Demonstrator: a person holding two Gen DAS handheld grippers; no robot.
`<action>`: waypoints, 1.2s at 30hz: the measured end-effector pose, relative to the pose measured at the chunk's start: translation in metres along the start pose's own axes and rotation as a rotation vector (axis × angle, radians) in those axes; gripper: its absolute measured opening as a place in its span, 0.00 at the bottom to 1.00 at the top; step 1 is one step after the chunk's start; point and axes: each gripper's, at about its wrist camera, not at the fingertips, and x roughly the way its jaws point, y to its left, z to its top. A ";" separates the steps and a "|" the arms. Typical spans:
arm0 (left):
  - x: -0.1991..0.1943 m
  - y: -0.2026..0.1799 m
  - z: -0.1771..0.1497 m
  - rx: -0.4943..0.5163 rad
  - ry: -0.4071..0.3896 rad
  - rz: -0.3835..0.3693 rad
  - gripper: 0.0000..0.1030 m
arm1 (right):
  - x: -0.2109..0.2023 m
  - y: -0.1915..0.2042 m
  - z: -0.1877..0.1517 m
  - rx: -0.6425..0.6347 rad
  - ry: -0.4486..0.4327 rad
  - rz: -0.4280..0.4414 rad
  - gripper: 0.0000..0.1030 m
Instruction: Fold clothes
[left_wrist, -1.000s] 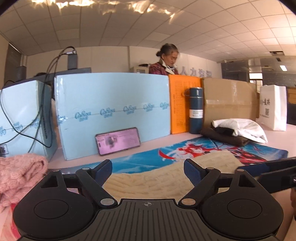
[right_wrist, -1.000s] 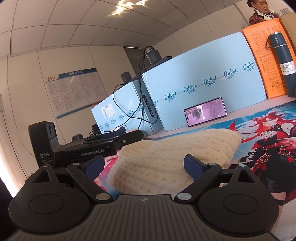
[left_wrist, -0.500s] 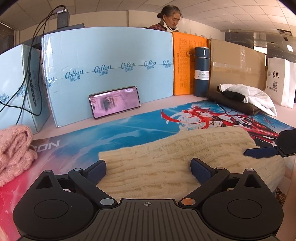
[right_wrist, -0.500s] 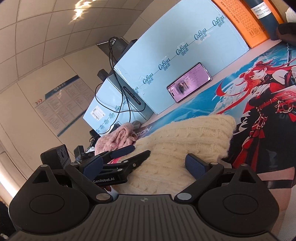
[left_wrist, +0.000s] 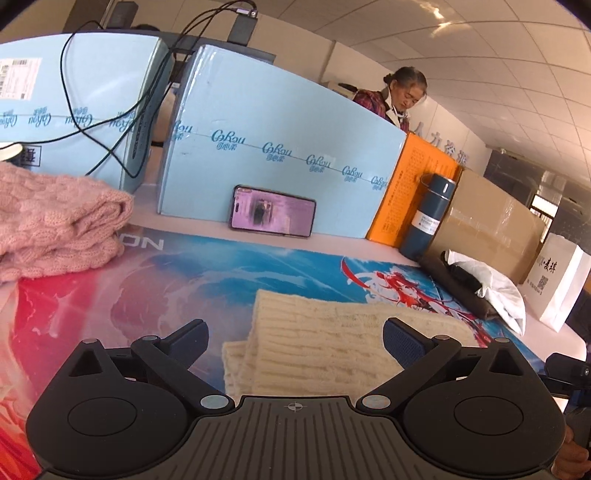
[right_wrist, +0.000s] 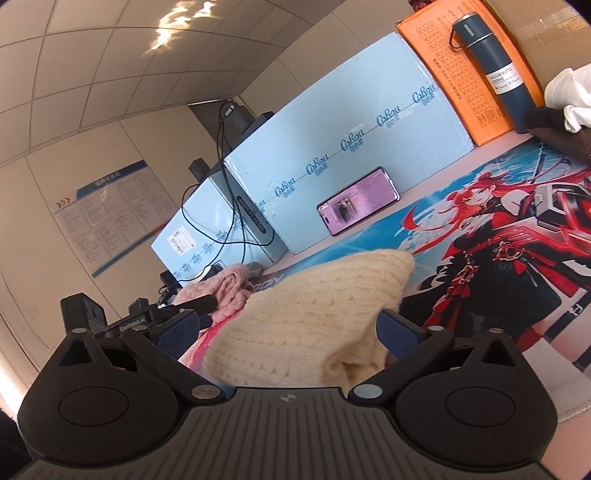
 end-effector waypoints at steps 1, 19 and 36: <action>0.001 0.000 -0.002 -0.006 0.010 -0.003 0.99 | 0.002 -0.002 0.001 0.010 0.010 -0.017 1.00; 0.021 -0.001 -0.031 -0.093 0.133 -0.075 1.00 | 0.096 0.005 0.004 0.095 0.174 -0.227 1.00; -0.042 0.028 -0.004 -0.080 -0.224 -0.029 0.40 | 0.128 0.068 0.027 0.042 0.103 -0.069 0.57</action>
